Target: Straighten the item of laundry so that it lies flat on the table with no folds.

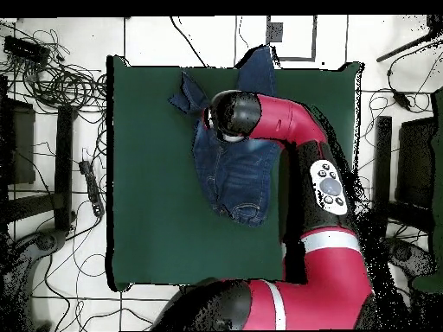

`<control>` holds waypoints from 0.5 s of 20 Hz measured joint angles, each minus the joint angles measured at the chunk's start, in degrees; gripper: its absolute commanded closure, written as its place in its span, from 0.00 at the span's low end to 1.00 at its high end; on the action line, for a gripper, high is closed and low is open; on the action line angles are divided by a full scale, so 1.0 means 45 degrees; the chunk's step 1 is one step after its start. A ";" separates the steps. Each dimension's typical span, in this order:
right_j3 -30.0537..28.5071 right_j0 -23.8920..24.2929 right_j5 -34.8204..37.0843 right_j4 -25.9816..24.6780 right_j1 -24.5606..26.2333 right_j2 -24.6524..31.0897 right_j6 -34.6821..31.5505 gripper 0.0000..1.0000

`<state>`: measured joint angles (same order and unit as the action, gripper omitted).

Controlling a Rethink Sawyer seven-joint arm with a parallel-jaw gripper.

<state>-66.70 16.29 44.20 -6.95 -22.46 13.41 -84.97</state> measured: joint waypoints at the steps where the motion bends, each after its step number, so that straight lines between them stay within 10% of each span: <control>1: -0.0033 -0.0013 -0.0237 -0.0040 -0.0052 -0.0063 0.0000 0.00; 10: -0.0133 -0.0194 -0.3480 -0.0307 -0.0651 -0.1062 -0.0003 0.00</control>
<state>-67.30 15.42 28.54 -8.33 -25.39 8.63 -84.99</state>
